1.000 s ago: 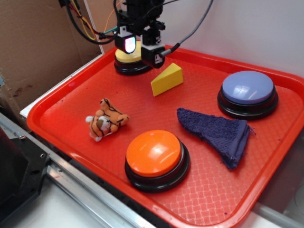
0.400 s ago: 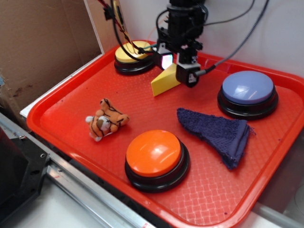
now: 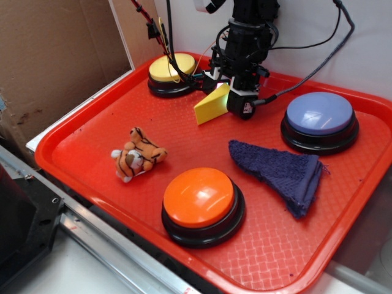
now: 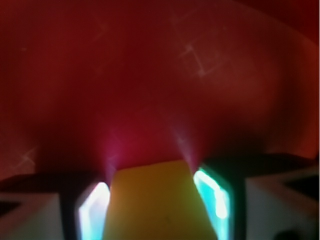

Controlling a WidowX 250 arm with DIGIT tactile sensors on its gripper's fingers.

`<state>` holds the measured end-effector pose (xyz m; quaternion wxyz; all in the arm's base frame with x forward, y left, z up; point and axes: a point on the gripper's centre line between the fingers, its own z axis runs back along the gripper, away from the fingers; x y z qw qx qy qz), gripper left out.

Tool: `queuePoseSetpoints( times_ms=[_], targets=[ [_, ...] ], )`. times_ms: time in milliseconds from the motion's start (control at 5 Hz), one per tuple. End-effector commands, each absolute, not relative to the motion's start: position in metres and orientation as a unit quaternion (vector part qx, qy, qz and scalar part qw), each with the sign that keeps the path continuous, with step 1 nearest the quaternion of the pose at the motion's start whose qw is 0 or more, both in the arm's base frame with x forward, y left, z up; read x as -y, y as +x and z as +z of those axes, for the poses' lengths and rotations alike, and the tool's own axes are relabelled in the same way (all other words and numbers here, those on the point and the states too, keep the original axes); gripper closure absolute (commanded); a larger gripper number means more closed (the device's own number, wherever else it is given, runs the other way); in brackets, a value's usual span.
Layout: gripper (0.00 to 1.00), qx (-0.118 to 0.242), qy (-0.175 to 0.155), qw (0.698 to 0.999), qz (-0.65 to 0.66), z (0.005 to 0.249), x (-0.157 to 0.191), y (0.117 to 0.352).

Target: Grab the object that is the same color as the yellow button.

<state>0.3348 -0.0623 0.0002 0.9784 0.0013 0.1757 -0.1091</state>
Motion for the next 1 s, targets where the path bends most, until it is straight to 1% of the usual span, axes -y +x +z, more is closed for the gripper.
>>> queuePoseSetpoints(
  times_ms=[0, 200, 400, 600, 800],
  targets=[
    [1.00, -0.111, -0.012, 0.989, -0.095, 0.059, 0.050, 0.316],
    [1.00, -0.068, -0.026, 0.995, -0.067, 0.108, 0.041, 0.302],
    [1.00, -0.061, -0.032, 0.996, -0.060, 0.114, 0.036, 0.300],
    [1.00, -0.069, -0.027, 0.995, -0.061, 0.109, 0.038, 0.300],
    [1.00, -0.033, 0.017, 0.999, -0.015, 0.140, 0.041, 0.282]
  ],
)
